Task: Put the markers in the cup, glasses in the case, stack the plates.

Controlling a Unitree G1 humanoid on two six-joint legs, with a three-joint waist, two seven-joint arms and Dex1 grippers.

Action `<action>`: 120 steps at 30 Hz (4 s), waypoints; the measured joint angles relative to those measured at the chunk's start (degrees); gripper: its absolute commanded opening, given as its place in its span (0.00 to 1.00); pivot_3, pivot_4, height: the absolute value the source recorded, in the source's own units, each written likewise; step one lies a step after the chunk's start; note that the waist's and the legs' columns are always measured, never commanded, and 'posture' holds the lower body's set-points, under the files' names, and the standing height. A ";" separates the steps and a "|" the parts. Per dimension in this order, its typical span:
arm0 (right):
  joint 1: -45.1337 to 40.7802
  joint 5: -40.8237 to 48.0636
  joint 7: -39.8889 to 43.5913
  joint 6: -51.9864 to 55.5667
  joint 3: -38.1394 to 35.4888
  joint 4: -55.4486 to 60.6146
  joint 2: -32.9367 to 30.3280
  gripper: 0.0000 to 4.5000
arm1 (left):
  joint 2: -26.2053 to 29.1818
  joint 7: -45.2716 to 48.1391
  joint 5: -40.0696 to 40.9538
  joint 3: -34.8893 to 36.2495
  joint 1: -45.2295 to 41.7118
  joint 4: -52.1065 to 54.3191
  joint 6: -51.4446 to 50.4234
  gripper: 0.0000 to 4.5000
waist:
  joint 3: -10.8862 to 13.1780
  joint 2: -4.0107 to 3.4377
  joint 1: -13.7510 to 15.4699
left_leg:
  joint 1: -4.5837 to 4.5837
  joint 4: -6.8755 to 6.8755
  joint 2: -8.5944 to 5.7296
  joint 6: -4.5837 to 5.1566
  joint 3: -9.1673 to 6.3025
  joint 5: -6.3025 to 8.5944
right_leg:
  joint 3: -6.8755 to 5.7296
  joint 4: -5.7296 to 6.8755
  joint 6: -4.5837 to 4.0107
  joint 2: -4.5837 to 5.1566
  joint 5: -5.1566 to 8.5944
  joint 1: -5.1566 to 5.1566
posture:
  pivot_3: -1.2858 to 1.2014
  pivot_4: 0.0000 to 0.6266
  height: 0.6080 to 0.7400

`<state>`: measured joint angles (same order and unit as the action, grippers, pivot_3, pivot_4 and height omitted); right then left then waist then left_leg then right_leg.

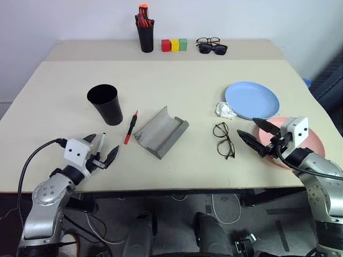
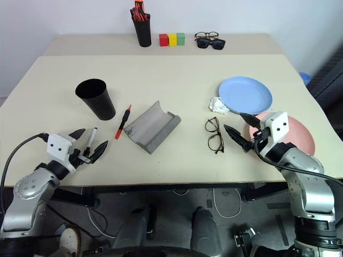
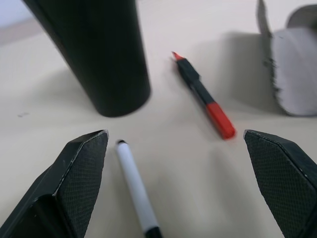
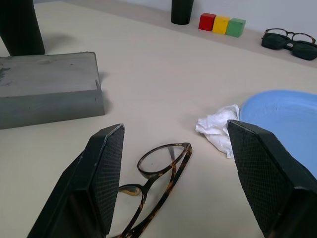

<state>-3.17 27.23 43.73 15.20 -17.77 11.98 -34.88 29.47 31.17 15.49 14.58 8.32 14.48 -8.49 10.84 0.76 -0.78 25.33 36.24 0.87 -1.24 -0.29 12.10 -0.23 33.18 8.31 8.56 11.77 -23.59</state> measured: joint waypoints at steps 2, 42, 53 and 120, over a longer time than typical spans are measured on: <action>-0.04 0.00 0.37 -0.19 0.01 -0.02 0.00 0.75 | 0.01 0.32 0.34 0.15 0.92 0.73 -0.40 1.00 | 0.00 0.00 0.03 | 0.00 -0.02 0.01 0.00 0.00 0.00 | 0.00 0.00 0.00 -0.01 0.00 -0.01 | 0.52 0.24 1.00; -14.93 5.98 31.39 0.44 12.20 -4.83 -8.92 0.75 | 4.46 -18.70 27.11 7.01 -20.36 16.74 -60.66 1.00 | 0.03 0.02 0.19 | -0.20 0.04 0.02 -0.46 -0.11 -0.51 | -0.01 0.46 0.05 -0.08 -0.01 0.08 | 0.52 0.24 1.00; -15.28 3.44 28.77 -3.24 12.27 -8.02 -7.24 0.75 | -1.27 -27.99 24.03 3.90 -34.64 13.48 -79.53 1.00 | 0.12 0.17 0.14 | -0.30 -0.01 0.02 -0.56 -0.20 -0.59 | -0.01 0.50 0.05 -0.16 -0.01 0.14 | 0.52 0.24 1.00; -14.85 2.80 19.49 -2.04 10.19 -6.55 -5.00 0.76 | -4.84 -39.28 -20.47 -12.37 -35.29 0.22 -12.44 0.01 | 0.19 0.23 1.48 | -0.27 -0.11 0.02 -0.73 -0.19 -0.70 | -0.01 0.29 0.01 -0.19 -0.11 0.19 | 0.52 0.24 1.00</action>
<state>-18.02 30.03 63.22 13.16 -7.58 5.43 -39.87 24.63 -8.11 -4.99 2.21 -26.97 14.71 -20.93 11.02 1.00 0.70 25.06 36.13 0.88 -1.97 -0.49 11.39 -0.24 33.47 8.31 8.37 11.66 -23.40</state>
